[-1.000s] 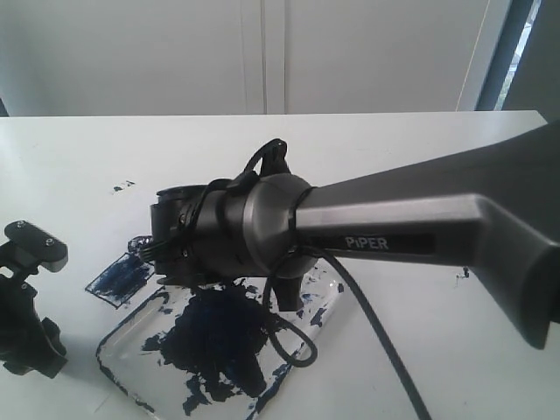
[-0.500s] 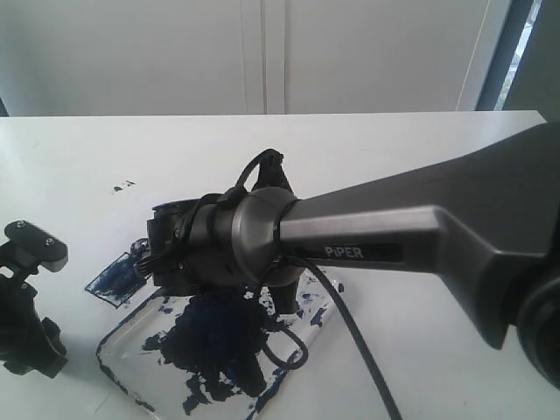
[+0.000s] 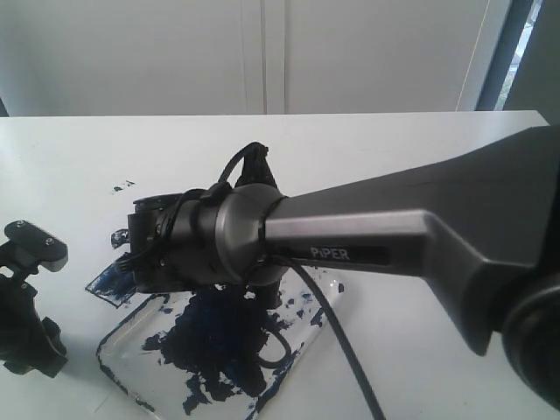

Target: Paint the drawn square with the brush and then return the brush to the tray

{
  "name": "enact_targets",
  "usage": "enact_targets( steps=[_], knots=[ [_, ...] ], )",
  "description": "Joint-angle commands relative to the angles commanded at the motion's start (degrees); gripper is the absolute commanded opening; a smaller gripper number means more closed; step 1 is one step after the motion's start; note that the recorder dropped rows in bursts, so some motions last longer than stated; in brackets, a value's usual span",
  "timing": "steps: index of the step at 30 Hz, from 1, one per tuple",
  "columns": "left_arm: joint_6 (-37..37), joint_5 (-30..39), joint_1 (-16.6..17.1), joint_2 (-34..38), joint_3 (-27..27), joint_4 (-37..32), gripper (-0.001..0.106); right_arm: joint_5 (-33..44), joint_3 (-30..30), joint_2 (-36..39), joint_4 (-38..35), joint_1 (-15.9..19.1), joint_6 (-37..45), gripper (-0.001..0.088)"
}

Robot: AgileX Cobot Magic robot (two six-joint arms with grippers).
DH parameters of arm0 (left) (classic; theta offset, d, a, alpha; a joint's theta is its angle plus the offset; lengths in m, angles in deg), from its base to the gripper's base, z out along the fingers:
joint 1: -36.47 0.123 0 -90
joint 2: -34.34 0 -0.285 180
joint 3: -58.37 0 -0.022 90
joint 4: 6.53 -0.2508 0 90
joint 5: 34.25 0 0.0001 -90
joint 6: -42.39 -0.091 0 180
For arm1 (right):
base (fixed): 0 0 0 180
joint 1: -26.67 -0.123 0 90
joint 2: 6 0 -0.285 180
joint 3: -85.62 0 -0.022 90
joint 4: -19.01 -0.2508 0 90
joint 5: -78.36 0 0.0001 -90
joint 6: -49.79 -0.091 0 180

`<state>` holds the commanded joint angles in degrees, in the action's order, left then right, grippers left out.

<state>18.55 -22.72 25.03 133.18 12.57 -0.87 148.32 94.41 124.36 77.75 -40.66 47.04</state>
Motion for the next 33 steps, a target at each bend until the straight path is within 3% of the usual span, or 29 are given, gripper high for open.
enact_targets(
  steps=[6,20,33],
  knots=[
    [0.0,-0.1,0.0,0.0,0.0,0.0,0.059,0.0,0.0,1.8,0.1,0.0,0.1,0.0000],
    [0.0,-0.5,0.0,0.0,0.0,0.0,0.059,0.0,0.1,-2.0,-1.9,-0.1,-0.1,0.0000],
    [0.0,-0.2,0.0,0.0,0.0,0.0,0.059,0.0,-0.4,0.7,-4.2,-0.1,1.3,0.0000]
  ],
)
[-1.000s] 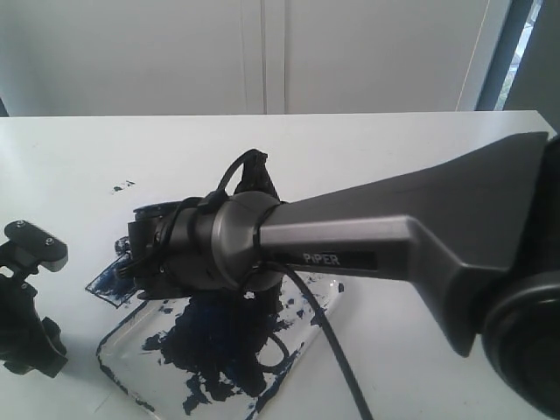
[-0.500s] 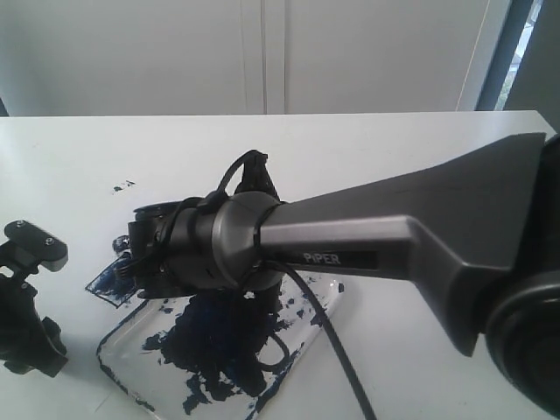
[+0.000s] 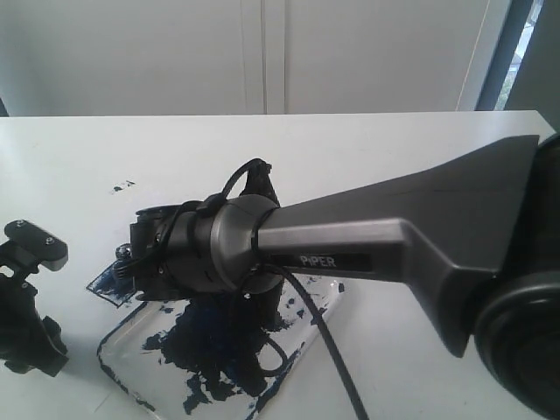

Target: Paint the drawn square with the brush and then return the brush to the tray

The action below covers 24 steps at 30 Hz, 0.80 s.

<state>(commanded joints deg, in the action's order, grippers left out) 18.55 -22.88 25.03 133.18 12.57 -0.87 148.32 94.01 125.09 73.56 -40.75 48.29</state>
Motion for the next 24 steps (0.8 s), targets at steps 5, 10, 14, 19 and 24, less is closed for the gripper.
enact_targets(
  steps=[5,10,14,19,24],
  knots=[
    [0.0,0.0,0.0,0.0,0.0,0.0,0.059,0.0,0.0,0.3,-0.5,0.0,0.3,0.0000],
    [0.0,0.0,0.0,0.0,0.0,0.0,0.059,0.0,0.0,-1.9,0.1,0.0,-1.6,0.0000],
    [0.0,-0.2,0.0,0.0,0.0,0.0,0.059,0.0,0.0,-4.4,-1.1,0.0,-1.8,0.0000],
    [0.0,-0.2,0.0,0.0,0.0,0.0,0.059,0.0,0.0,-4.8,-4.3,-0.1,-1.8,0.0000],
    [0.0,-0.2,0.0,0.0,0.0,0.0,0.059,0.0,-1.0,-3.4,-5.1,-1.8,-1.8,0.0000]
  ],
)
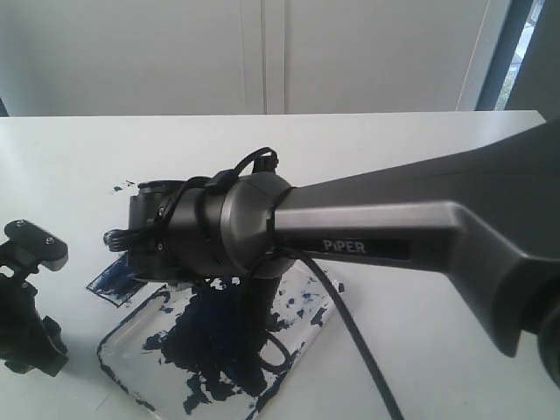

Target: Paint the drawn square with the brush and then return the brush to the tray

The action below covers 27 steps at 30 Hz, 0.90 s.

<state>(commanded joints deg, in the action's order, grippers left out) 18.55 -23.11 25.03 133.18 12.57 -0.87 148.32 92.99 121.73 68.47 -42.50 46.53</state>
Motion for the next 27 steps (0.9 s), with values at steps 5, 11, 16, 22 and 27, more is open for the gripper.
enact_targets(
  steps=[5,11,16,22,27],
  knots=[
    [0.0,-0.1,0.0,0.0,0.0,0.0,0.059,0.0,0.0,0.1,0.6,-2.0,0.0,0.0000],
    [0.0,0.4,0.0,0.0,0.0,0.0,0.059,0.0,0.0,0.2,0.6,-2.2,-0.2,0.0000],
    [0.0,0.4,0.0,0.0,0.0,0.0,0.059,0.0,0.0,0.5,-0.2,-2.2,-0.3,0.0000],
    [-0.4,-0.9,0.0,0.0,0.0,-0.3,0.059,0.0,-3.8,0.5,-0.2,-2.1,-2.0,0.0000],
    [-0.4,-1.1,0.0,0.0,0.0,-0.3,0.059,0.0,-4.0,-0.6,2.5,-2.1,-4.0,0.0000]
  ],
)
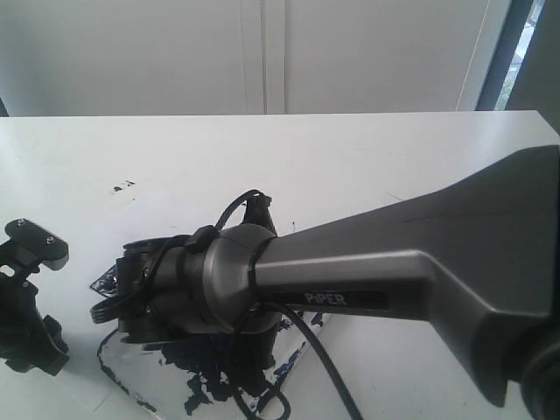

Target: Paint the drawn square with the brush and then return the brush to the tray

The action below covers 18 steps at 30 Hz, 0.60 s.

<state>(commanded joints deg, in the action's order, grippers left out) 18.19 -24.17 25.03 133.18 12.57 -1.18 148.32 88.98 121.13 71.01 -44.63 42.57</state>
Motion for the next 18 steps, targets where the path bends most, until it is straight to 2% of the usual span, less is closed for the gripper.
enact_targets(
  steps=[5,18],
  knots=[
    [0.0,0.2,0.0,0.0,0.0,0.0,0.059,0.0,0.0,-2.0,-0.1,0.0,-0.7,0.0000],
    [0.2,0.4,0.0,0.0,0.0,0.0,0.059,0.0,0.0,1.8,-0.9,-0.2,-0.5,0.0000]
  ],
)
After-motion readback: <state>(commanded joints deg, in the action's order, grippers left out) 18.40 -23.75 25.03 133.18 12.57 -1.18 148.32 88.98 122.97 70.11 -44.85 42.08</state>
